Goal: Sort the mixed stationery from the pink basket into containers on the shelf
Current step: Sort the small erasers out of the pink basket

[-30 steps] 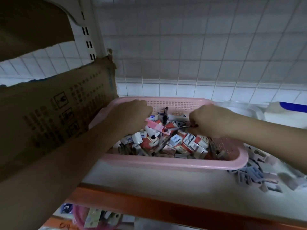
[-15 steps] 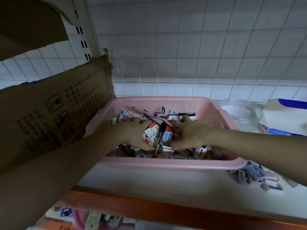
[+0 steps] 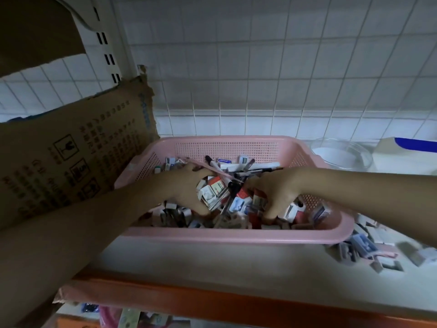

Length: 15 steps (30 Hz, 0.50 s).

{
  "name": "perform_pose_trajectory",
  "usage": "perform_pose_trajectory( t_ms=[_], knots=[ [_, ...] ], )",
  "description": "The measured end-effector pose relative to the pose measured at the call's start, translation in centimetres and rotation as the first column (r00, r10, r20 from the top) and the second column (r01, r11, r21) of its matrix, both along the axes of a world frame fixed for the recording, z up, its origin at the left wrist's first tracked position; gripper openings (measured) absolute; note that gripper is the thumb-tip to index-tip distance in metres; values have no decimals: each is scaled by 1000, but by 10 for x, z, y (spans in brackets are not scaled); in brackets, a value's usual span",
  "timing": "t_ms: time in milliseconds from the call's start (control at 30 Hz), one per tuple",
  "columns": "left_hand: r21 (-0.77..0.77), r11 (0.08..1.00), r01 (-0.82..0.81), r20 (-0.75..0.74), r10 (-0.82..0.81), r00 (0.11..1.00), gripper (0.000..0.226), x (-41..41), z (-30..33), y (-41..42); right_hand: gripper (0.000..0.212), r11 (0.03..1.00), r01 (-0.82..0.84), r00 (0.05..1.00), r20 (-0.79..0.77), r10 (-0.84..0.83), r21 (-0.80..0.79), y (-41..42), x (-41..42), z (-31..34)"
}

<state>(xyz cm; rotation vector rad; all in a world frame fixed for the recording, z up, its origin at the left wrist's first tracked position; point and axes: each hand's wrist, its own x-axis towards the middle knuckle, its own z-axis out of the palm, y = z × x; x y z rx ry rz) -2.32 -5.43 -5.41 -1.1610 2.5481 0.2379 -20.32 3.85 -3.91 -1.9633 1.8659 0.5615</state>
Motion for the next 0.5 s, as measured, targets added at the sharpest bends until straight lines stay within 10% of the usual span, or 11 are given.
perform_pose_trajectory(
  t_ms=[500],
  knots=[
    [-73, 994, -81, -55, 77, 996, 100, -5, -12, 16, 76, 996, -2, 997, 76, 9, -88, -5, 2, -10]
  ],
)
